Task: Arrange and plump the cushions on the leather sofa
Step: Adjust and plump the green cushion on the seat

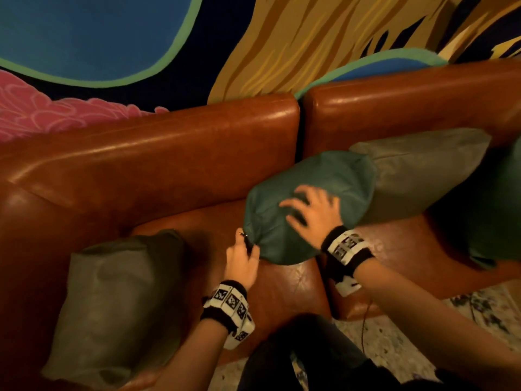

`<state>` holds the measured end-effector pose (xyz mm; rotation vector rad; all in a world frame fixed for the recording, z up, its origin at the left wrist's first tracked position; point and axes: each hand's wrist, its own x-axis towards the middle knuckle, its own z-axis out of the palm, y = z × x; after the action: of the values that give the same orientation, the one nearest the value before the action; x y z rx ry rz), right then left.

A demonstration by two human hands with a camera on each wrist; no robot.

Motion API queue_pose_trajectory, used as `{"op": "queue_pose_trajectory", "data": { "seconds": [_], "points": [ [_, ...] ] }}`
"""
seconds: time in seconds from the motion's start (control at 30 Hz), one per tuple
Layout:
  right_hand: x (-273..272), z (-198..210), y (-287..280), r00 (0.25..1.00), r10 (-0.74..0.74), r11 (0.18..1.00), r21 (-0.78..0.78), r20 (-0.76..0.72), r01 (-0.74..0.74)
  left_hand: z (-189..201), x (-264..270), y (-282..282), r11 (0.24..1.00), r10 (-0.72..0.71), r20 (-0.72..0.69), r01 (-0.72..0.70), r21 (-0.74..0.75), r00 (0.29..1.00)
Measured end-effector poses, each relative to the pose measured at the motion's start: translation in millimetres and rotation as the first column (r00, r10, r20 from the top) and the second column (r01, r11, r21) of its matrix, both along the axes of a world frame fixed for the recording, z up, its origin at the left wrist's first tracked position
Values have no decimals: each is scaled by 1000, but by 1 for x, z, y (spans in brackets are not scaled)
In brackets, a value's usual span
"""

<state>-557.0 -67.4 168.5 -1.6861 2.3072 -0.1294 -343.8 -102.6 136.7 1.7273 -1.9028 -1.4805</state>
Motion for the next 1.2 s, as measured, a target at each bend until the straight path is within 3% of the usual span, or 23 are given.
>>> {"op": "queue_pose_trajectory", "data": {
  "seconds": [0.03, 0.1, 0.17, 0.2, 0.27, 0.37, 0.47, 0.53, 0.63, 0.7, 0.77, 0.93, 1.07, 1.13, 1.2],
  "points": [
    [-24, 0, 3, 988, -151, 988, 1, -44, 151, 3, -2, -3, 1000, 22, 10, -21, -17, 1000],
    [-71, 3, 8, 883, -466, 882, 44, -58, 469, 12, -1, -8, 993, 108, 12, -107, -57, 994],
    [-110, 7, 10, 780, -625, 780, 60, 35, 623, 17, 8, -10, 981, 184, 24, -182, -66, 983],
    [-121, 11, 10, 752, -640, 767, 66, 155, 639, 18, 14, -10, 978, 201, 36, -200, -53, 979],
    [-118, 18, 6, 750, -568, 802, 23, 340, 597, 19, 19, -10, 976, 215, 53, -216, 14, 975],
    [-81, 26, -7, 817, -443, 860, -80, 370, 503, 19, 15, -23, 941, 313, -3, -310, 135, 950],
    [-56, 35, -14, 803, -376, 847, -179, 462, 500, 18, 24, -42, 935, 353, -3, -352, 49, 936],
    [-54, 49, -14, 817, -349, 827, -260, 458, 499, 32, 31, -51, 900, 436, -49, -436, -3, 899],
    [-58, 63, -6, 861, -291, 861, -279, 416, 426, 53, 45, -53, 880, 469, -141, -474, -3, 872],
    [-69, 66, 5, 863, -332, 853, -270, 380, 447, 65, 65, -54, 826, 544, -255, -564, -8, 800],
    [-80, 68, 17, 870, -380, 836, -285, 315, 469, 69, 90, -58, 753, 622, -283, -657, -38, 730],
    [-54, 87, 9, 851, -288, 807, -366, 440, 462, 62, 123, -64, 782, 620, -234, -612, 114, 749],
    [-8, 118, -26, 853, -20, 812, -489, 522, 318, 44, 141, -59, 824, 567, -120, -557, 107, 815],
    [25, 119, -49, 906, 84, 867, -478, 415, 138, 39, 136, -50, 851, 525, -123, -517, 92, 842],
    [56, 108, -72, 951, 133, 929, -370, 279, -21, 38, 115, -42, 883, 468, -185, -446, 147, 864]
  ]
}}
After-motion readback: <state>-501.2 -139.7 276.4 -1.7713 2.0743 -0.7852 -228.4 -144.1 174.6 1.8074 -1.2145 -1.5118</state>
